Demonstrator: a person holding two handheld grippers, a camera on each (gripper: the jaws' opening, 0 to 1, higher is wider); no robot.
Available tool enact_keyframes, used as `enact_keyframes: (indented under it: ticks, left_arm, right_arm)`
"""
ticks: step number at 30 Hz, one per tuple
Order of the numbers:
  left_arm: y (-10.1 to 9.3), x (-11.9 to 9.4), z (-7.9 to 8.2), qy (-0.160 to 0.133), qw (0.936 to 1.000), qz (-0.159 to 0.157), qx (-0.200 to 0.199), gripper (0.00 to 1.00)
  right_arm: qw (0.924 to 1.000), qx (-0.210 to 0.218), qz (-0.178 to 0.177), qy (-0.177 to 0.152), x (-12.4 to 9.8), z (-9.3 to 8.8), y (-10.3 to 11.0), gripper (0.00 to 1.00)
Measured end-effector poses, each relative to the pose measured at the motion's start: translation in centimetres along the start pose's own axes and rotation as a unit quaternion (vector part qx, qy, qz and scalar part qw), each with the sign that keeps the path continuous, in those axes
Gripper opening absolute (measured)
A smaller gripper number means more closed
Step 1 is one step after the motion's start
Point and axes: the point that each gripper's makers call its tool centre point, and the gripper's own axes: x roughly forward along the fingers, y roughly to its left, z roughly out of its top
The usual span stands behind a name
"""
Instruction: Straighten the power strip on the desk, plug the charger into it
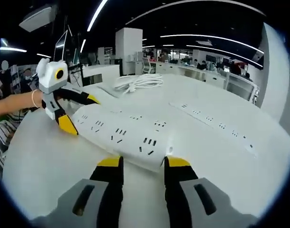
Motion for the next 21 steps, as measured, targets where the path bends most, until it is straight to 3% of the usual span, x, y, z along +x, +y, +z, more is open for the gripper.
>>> enact_keyframes:
  ticks: [21]
  left_arm:
    - [-0.5, 0.3, 0.1, 0.002, 0.9986, -0.041, 0.031, 0.68]
  right_arm:
    - [0.9987, 0.025, -0.039, -0.018, -1.6, -0.8, 0.7, 0.31]
